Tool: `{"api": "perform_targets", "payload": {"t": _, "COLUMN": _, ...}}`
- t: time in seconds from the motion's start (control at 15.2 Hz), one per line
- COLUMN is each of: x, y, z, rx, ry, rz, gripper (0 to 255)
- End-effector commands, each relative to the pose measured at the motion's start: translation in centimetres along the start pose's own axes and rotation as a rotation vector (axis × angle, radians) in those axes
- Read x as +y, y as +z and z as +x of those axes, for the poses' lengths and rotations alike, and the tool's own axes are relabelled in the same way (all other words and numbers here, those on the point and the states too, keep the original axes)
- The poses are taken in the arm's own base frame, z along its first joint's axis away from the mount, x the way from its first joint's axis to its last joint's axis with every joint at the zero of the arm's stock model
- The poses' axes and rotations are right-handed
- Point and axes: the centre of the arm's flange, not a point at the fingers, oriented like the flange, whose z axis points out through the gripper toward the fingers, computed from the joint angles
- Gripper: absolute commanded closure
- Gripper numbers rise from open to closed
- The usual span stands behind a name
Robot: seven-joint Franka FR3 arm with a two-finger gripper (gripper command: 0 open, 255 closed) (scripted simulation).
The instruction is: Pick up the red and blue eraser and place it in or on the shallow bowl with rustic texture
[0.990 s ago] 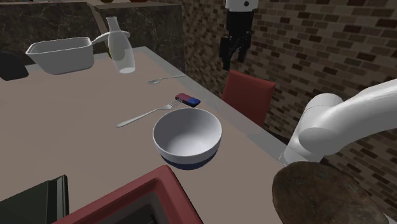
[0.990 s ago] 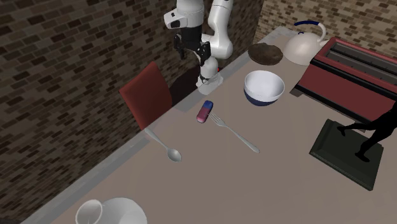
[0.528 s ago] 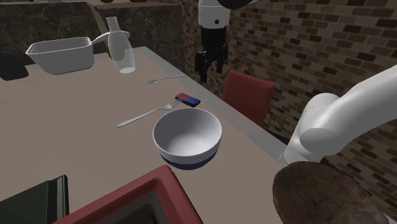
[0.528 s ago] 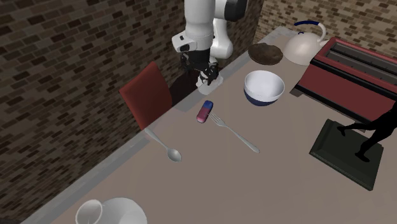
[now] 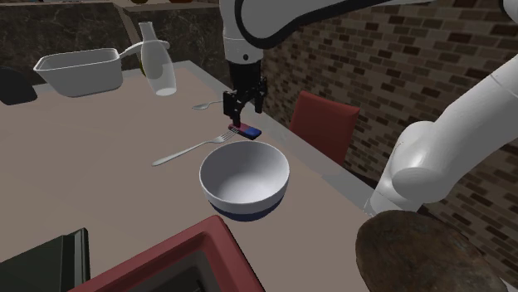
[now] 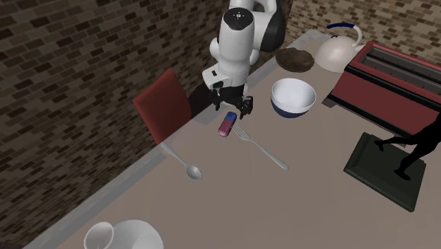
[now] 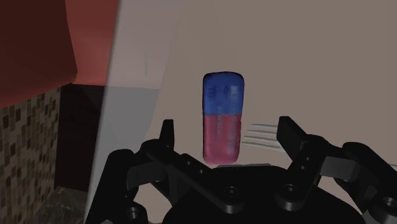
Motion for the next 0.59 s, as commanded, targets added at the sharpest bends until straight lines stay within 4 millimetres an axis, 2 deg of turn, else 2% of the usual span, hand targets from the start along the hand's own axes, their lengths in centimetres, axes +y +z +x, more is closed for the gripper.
{"api": "perform_targets", "payload": {"t": 0.0, "x": -0.3, "y": 1.3, "z": 0.3, "rx": 0.001, "ry": -0.002, "rz": 0.000, "gripper": 0}}
{"api": "perform_targets", "payload": {"t": 0.33, "x": -0.3, "y": 4.2, "z": 0.3, "rx": 0.001, "ry": -0.002, "rz": 0.000, "gripper": 0}}
{"api": "perform_targets", "payload": {"t": 0.53, "x": -0.3, "y": 4.2, "z": 0.3, "rx": 0.001, "ry": -0.002, "rz": 0.000, "gripper": 0}}
